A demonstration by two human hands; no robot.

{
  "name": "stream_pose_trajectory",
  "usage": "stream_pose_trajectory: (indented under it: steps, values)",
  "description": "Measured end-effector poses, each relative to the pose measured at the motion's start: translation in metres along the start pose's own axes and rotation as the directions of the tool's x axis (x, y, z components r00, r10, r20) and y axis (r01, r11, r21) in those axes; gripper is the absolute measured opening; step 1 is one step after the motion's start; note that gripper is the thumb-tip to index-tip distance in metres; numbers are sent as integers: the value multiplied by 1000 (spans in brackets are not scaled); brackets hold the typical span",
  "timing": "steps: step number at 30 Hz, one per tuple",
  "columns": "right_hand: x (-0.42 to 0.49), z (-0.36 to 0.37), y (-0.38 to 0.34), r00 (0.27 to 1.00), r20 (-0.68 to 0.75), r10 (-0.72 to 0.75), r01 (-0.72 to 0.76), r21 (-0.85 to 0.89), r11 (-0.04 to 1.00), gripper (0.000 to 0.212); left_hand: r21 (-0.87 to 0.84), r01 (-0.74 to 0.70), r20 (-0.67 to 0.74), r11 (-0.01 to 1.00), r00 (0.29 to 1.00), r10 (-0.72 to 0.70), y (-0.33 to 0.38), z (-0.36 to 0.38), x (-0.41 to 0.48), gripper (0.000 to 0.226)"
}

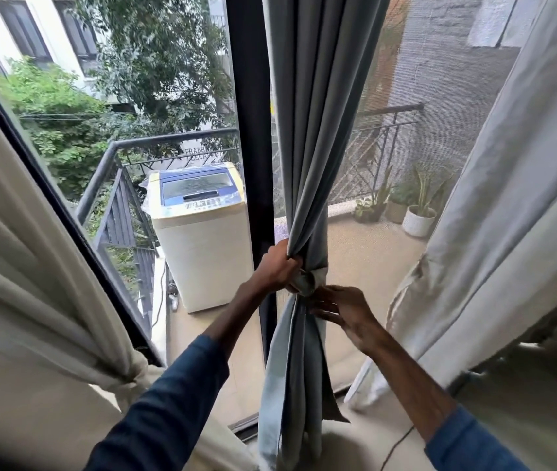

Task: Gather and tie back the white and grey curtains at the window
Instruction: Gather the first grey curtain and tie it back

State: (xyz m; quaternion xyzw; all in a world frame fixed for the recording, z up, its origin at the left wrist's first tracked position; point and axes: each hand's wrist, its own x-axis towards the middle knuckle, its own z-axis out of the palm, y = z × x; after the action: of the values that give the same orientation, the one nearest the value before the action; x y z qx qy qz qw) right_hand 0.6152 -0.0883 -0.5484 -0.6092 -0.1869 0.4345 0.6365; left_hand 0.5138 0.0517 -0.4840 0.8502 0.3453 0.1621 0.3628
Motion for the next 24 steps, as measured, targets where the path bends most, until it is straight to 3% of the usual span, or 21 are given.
stream_pose_trajectory:
  steps: [3,5,12,21,24]
  values:
    - [7,5,2,989,19,146,-144,350,926,10,-6,12,-15,1000,1000,-12,2,2,1,32]
    - [10,8,4,976,59,211,-215,457,863,5,-29,20,-9,999,1000,-20,2,3,0,38]
    - [15,12,15,963,167,214,-267,441,857,10,68,30,-16,997,999,-29,3,0,-12,37]
    - [20,-8,40,927,310,211,-350,516,782,25,13,49,-21,999,999,-49,-1,0,-20,31]
    - [22,-8,40,932,314,181,-338,574,745,18,30,43,-33,999,999,-42,1,-2,-21,27]
